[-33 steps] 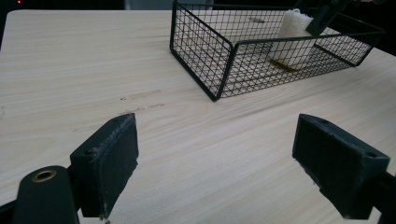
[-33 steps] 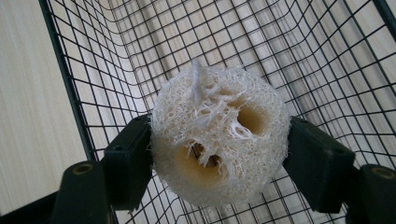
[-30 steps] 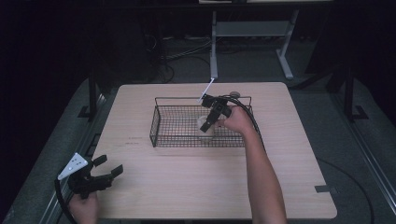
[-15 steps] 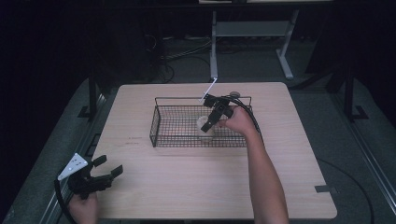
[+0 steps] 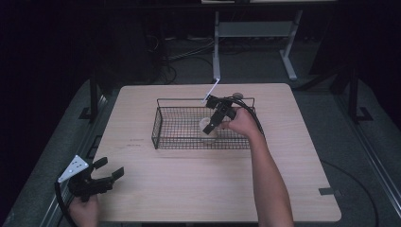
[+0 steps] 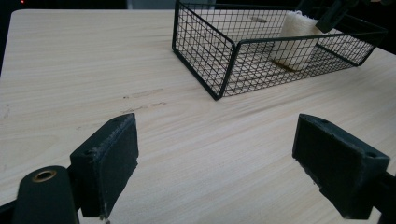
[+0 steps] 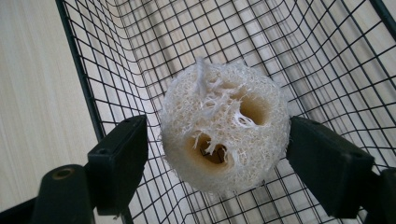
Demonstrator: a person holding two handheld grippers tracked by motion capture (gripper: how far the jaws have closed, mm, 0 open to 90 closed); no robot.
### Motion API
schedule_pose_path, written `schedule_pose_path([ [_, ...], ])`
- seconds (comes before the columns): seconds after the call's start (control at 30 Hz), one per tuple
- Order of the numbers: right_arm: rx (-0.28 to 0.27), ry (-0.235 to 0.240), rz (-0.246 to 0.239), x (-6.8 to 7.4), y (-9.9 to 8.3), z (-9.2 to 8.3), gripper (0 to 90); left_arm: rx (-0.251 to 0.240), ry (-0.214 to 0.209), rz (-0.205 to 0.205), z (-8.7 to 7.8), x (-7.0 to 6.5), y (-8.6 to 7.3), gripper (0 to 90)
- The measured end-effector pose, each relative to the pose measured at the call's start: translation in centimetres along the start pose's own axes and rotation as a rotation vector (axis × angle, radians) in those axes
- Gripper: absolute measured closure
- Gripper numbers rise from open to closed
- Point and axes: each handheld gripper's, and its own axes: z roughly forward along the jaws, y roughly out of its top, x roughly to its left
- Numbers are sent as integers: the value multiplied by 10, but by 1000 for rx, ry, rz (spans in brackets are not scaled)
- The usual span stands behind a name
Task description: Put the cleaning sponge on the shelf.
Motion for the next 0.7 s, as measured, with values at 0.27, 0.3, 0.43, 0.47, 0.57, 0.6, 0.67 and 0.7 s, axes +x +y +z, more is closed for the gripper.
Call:
schedule_pose_path([
  [0.27,-7,7,2,0,-1,-3,193,5,0,6,1,0,0,138],
  [0.3,-7,6,0,0,-1,-4,192,6,0,5,2,0,0,138],
  [0.43,-15,6,-3,0,-2,-6,192,11,1,7,2,-1,0,138],
  [0.47,-20,9,-3,0,-2,-7,192,12,1,8,2,-1,0,138],
  [0.57,-21,6,2,1,-3,-10,191,9,0,4,2,0,0,138],
  [0.6,-22,3,1,1,-3,-11,189,8,1,4,1,0,0,138],
  [0.67,-22,3,0,2,-4,-13,187,5,3,2,1,0,0,138],
  [0.7,-22,2,-2,3,-4,-14,187,7,1,3,1,0,0,138],
])
